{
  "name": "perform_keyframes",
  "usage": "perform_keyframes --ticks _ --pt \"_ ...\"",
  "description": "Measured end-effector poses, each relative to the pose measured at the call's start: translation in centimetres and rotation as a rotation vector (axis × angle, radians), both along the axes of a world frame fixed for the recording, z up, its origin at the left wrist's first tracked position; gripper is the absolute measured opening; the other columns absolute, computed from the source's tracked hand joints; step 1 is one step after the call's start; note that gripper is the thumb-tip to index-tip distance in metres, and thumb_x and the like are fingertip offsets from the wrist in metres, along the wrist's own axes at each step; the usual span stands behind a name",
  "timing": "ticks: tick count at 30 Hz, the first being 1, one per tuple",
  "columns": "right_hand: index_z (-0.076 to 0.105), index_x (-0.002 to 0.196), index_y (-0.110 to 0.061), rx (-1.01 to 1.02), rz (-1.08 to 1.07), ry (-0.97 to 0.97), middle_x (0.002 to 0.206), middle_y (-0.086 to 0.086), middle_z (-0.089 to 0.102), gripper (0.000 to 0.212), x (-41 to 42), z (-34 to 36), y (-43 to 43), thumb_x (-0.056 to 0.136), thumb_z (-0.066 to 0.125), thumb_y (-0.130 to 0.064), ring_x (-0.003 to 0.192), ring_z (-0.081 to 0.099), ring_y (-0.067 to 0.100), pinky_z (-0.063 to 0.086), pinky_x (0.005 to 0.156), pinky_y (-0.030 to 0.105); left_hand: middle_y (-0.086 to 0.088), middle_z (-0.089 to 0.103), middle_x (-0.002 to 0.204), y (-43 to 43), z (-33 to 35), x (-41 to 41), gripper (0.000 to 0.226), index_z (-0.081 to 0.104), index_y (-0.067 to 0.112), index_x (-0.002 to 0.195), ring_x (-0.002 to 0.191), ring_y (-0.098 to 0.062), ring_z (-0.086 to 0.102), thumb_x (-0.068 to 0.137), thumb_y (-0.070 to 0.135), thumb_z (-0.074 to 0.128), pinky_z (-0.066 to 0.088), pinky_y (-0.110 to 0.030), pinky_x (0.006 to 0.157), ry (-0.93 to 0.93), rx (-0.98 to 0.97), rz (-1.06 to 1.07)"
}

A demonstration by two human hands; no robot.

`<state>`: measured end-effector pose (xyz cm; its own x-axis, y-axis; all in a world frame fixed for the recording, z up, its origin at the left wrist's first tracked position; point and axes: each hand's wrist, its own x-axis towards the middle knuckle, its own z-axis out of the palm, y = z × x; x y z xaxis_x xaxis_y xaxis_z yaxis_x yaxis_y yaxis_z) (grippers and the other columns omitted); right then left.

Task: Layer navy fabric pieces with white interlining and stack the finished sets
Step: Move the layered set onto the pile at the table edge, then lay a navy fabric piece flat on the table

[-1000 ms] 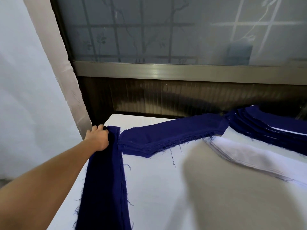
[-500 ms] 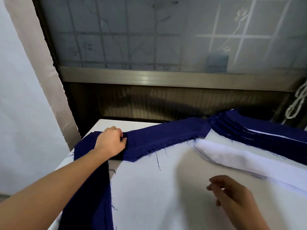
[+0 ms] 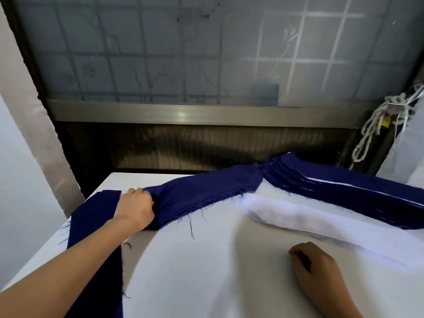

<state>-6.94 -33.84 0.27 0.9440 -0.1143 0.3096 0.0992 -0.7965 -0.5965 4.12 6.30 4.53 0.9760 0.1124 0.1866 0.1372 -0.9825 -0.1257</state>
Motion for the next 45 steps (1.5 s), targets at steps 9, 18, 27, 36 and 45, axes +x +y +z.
perform_keyframes --ticks 9,18,27,36,45 --pt "0.067 0.08 -0.021 -0.132 0.022 -0.027 0.076 -0.008 0.06 0.015 -0.3 -0.3 0.3 0.081 0.068 -0.006 0.066 0.058 0.017 0.049 0.062 0.034 0.004 0.048 0.131 -1.1 -1.2 -1.2 0.01 0.065 0.027 0.099 0.124 -0.021 0.044 0.097 0.029 0.056 0.037 -0.038 0.103 -0.036 -0.399 -0.152" --pt "0.065 0.082 -0.022 -0.144 0.006 0.0 0.08 -0.007 0.059 0.011 -0.1 -0.3 0.5 0.085 0.063 -0.011 0.069 0.058 0.016 0.048 0.065 0.033 -0.007 0.06 0.087 -4.3 -3.1 -3.4 0.045 0.06 0.011 0.122 0.082 -0.021 0.045 0.08 0.009 0.077 0.045 -0.052 0.089 -0.64 -0.774 0.17" --pt "0.063 0.078 -0.022 -0.179 -0.001 -0.021 0.072 -0.009 0.056 0.016 0.4 -1.0 0.4 0.08 0.068 -0.007 0.058 0.053 0.013 0.048 0.055 0.031 -0.001 0.07 0.096 -4.8 -5.3 -3.6 0.024 0.074 0.006 0.1 0.09 -0.021 0.056 0.092 0.02 0.056 0.04 -0.033 0.081 -0.81 -0.593 -0.229" --pt "0.068 0.078 -0.019 -0.352 -0.01 -0.205 0.069 -0.005 0.058 0.029 0.6 -1.4 0.7 0.059 0.085 -0.004 0.051 0.059 0.017 0.046 0.039 0.027 0.003 0.074 0.098 -8.6 -4.1 -5.4 0.035 0.075 0.007 0.098 0.092 -0.012 0.067 0.091 0.04 0.067 0.047 -0.023 0.087 -0.004 -1.477 -0.453" --pt "0.059 0.129 -0.022 -0.626 0.31 -0.525 0.139 0.004 0.054 0.045 0.8 -0.9 1.4 0.087 0.047 -0.032 0.131 0.045 0.019 0.039 0.097 0.041 0.019 0.071 0.114 -9.0 -1.7 -7.5 0.031 0.075 0.044 0.104 0.114 0.004 0.06 0.093 0.017 0.066 0.041 -0.009 0.095 0.791 -1.377 -0.662"
